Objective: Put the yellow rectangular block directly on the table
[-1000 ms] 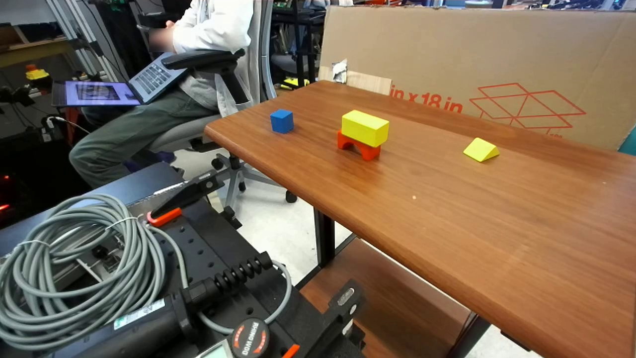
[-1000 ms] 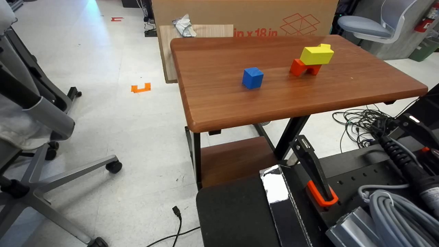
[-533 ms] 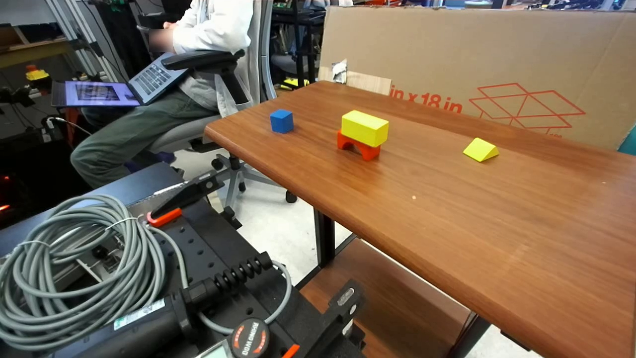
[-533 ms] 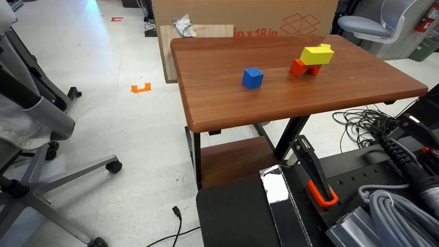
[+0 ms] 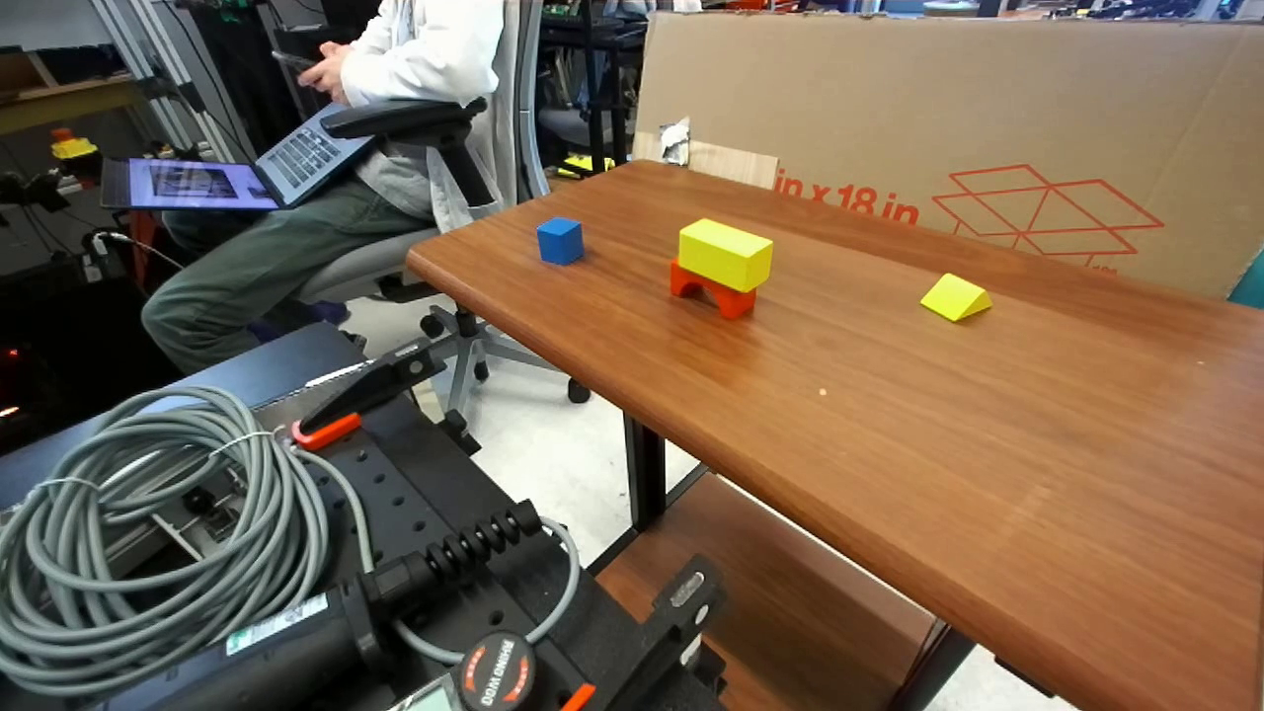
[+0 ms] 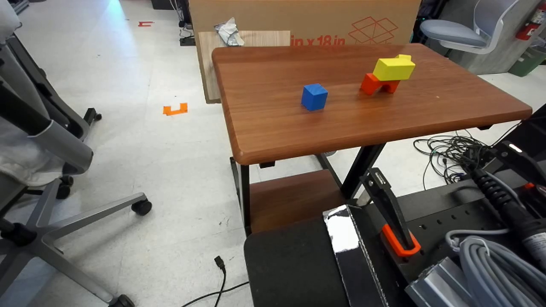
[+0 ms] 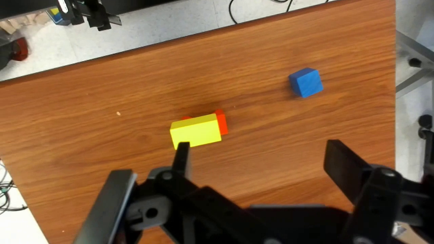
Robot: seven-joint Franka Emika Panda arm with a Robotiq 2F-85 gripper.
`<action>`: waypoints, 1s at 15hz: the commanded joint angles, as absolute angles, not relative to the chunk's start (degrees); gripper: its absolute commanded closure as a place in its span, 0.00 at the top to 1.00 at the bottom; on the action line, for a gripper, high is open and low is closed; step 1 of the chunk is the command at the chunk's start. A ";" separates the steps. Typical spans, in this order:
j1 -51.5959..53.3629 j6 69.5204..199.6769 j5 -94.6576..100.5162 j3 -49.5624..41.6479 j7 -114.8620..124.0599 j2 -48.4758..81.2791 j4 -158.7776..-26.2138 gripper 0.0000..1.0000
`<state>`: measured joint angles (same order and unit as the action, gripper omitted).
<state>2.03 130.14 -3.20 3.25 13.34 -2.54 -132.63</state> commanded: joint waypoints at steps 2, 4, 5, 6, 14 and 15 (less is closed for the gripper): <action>0.64 132.79 -0.10 1.57 16.25 0.11 -132.88 1.00; 0.24 133.37 0.73 0.75 17.19 0.99 -132.92 1.00; 0.00 133.34 0.95 0.35 17.32 1.27 -133.00 1.00; -0.20 133.57 1.20 0.00 17.50 1.56 -133.14 1.00; -1.02 141.75 -0.56 -1.84 12.28 6.15 -133.98 1.00; -1.12 142.83 -1.39 -1.77 10.96 6.94 -133.97 1.00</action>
